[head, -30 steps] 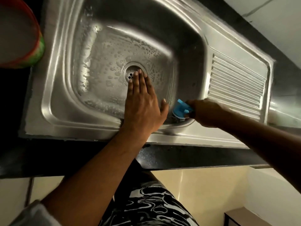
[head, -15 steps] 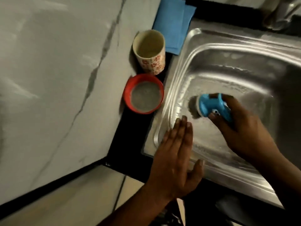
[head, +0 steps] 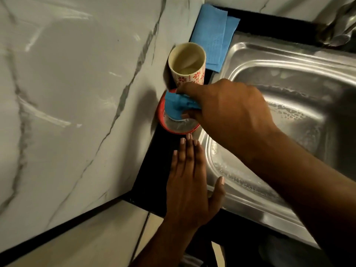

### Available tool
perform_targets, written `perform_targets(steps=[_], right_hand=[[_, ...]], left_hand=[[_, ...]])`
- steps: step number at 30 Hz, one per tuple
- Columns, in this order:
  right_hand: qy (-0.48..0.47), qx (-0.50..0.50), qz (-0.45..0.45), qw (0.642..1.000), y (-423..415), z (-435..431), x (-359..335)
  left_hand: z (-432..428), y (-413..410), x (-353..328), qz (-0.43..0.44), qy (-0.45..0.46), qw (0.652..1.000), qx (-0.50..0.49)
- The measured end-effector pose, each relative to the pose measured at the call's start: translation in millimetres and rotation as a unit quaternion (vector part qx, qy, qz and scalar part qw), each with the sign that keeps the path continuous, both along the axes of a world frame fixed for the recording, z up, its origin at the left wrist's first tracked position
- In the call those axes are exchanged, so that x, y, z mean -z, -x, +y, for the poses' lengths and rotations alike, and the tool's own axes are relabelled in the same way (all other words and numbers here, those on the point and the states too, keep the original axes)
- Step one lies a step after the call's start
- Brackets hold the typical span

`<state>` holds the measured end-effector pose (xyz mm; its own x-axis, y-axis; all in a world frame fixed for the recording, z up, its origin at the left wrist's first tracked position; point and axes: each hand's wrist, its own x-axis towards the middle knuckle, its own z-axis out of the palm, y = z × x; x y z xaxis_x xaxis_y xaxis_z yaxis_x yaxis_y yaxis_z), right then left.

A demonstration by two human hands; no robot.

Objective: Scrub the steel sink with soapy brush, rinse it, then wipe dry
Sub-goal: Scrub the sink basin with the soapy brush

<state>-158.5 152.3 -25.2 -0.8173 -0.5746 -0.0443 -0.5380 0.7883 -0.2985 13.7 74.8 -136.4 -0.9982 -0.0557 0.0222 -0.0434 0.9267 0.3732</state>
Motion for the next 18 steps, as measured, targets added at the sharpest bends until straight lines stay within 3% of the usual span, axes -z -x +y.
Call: perform_targets(steps=[8, 15, 18], right_hand=[[-0.053, -0.007, -0.021, 0.998, -5, -32, 30], [-0.013, 0.016, -0.031, 0.999, -9, -32, 40], [0.014, 0.019, -0.075, 0.997, -5, -30, 44]], left_hand=[[-3, -3, 12, 0.055, 0.032, 0.998, -0.011], [-4, -4, 13, 0.042, 0.068, 0.997, -0.014], [-2, -3, 9, 0.030, 0.064, 0.997, -0.028]])
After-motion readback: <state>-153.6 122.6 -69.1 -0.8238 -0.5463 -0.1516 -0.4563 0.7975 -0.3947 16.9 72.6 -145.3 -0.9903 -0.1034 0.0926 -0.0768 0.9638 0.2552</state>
